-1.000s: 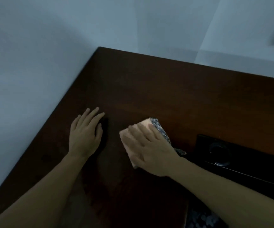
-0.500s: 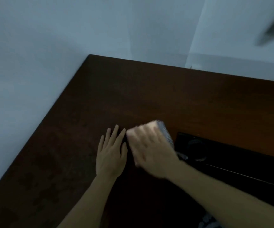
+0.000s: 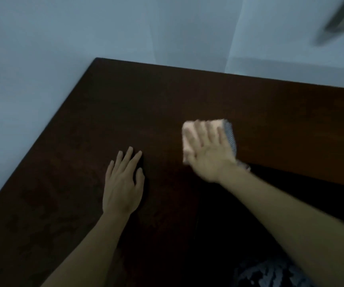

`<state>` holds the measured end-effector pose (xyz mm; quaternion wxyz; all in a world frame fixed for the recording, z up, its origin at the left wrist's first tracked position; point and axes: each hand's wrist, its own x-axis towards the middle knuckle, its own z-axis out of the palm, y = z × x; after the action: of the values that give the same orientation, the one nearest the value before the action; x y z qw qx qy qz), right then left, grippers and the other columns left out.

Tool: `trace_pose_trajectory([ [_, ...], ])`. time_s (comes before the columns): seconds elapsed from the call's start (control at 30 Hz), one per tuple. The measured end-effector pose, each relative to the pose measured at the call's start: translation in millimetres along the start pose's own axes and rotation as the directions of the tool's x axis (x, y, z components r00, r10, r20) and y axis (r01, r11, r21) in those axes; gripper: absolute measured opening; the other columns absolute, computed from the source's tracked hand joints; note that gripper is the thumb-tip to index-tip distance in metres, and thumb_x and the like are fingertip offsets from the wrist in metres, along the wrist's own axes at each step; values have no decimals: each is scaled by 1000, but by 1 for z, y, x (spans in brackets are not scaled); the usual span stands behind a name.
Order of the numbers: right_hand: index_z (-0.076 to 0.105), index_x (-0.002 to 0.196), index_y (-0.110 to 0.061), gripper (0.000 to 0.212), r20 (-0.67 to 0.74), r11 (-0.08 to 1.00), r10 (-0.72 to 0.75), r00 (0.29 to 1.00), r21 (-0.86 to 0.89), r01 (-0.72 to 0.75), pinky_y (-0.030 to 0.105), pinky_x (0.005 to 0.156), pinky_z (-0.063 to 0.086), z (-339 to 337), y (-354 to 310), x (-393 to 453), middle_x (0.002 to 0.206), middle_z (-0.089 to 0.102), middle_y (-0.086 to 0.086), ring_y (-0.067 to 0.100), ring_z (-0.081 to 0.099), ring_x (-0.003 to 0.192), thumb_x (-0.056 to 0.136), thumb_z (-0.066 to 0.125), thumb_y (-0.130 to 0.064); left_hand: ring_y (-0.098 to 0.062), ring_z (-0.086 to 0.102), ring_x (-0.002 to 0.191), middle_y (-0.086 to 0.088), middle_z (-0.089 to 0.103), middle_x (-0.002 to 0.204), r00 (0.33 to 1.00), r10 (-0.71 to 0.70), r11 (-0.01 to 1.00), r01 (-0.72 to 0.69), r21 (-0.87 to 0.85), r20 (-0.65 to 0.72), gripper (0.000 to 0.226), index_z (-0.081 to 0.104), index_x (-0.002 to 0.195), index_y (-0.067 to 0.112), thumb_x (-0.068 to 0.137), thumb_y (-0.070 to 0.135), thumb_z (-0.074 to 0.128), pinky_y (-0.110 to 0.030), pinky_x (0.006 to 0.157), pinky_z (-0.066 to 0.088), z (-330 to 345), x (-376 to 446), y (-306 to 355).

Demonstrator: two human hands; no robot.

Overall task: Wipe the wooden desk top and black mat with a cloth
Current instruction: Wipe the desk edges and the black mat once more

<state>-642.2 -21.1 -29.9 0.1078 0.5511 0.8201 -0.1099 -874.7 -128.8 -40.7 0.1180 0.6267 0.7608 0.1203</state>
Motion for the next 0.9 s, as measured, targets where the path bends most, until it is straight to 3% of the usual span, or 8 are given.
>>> trace_pose_trajectory([
  [0.07,-7,162,-25,70,-31,986,-162,986,29,163,57,123,-8,19,-35,-44,170,-11,11,36,-13,155,97,-1,-51,-7,2,152,10,15,166,999,-14,1000,14,5,36,51,30,155,33,104,37,30,-35,125,5,-3,0,1],
  [0.13,8,163,-25,66,-58,955,-288,956,54,291,56,124,0,31,-46,-83,170,3,10,34,-2,156,103,16,-51,-8,2,153,9,14,166,999,-15,1000,14,16,48,52,29,156,33,104,37,29,-35,125,4,-4,1,2],
  [0.23,9,163,-28,66,-21,935,-354,935,18,354,53,125,3,39,-20,-103,171,3,5,29,-2,157,104,20,-55,-11,3,154,8,15,167,999,-15,1000,14,22,41,52,29,156,31,105,38,29,-36,125,4,-4,0,2],
  [0.33,2,163,-30,67,-9,956,-293,956,4,293,51,125,-4,32,-7,-94,171,-5,5,26,-11,156,102,12,-57,-11,3,154,8,15,166,999,0,1000,-1,24,45,52,29,156,30,105,38,29,-37,126,4,-4,0,1],
  [0.5,-13,161,-27,67,-65,998,-46,997,44,49,50,123,-15,27,-40,-68,167,-24,8,28,-26,152,105,11,-54,-12,5,154,6,18,166,1000,-13,1000,12,23,26,50,31,156,27,106,35,30,-37,125,4,-2,1,3],
  [0.73,-11,161,-30,66,-36,990,-93,995,103,96,46,122,-15,48,-29,-148,166,-26,2,20,-31,150,105,11,-57,-15,2,155,7,12,167,995,56,997,-60,52,78,52,26,157,31,106,39,27,-43,126,4,-3,-1,0],
  [0.9,-16,159,-35,67,-44,998,47,998,53,-45,45,123,-12,53,16,-161,165,-27,-1,21,-27,151,101,2,-61,-9,-6,152,12,5,167,981,175,981,-181,70,87,53,20,158,36,105,40,25,-41,126,0,-2,-2,-1],
])
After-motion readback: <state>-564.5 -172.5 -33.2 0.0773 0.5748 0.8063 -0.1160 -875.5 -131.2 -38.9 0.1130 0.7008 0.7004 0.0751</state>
